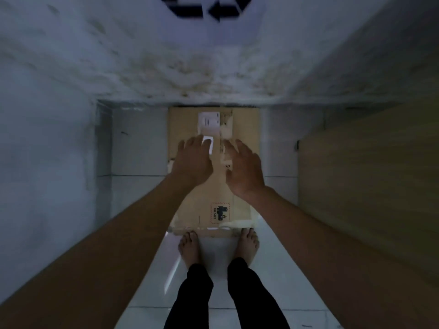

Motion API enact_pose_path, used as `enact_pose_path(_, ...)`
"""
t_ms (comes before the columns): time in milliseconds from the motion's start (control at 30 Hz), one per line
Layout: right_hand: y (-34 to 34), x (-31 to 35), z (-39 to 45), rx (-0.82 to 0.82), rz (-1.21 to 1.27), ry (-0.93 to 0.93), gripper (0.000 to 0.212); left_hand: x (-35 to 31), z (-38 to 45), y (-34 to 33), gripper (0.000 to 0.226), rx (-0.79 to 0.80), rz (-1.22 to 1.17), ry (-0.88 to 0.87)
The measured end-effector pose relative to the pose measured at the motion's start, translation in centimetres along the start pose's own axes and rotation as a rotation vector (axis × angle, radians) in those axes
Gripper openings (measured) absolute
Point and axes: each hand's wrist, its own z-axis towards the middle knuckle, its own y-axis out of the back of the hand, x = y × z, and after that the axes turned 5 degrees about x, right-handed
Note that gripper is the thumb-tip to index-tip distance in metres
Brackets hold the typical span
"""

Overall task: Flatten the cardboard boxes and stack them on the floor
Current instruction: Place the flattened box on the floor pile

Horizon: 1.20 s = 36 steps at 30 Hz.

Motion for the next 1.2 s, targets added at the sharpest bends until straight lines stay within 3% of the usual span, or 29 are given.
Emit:
enact_pose_path(267,13.6,4.3,-17.1,-0.013,0.012,0.044,0.070,-8.4,-15.9,15.0,0.051,-0.191,-0.149,0.038)
enact_pose_path(500,22.2,5.3,-29.6,-0.085,0.103,0.095,0.069,-15.5,-28.9,22.4,0.050,-0.274,-0.040,-0.001)
enact_pose_path(800,28.0,1.0,-43.9,-0.211,-0.029,0.188,0.066,-25.4,-41.1,22.0,0.051,-0.431,-0.019,-0.007)
enact_pose_path(1200,32.9,-9.6,-59.7,-0.234,-0.054,0.126,0.060,-41.6,-51.7,21.4,0.049,-0.440,-0.013,-0.064)
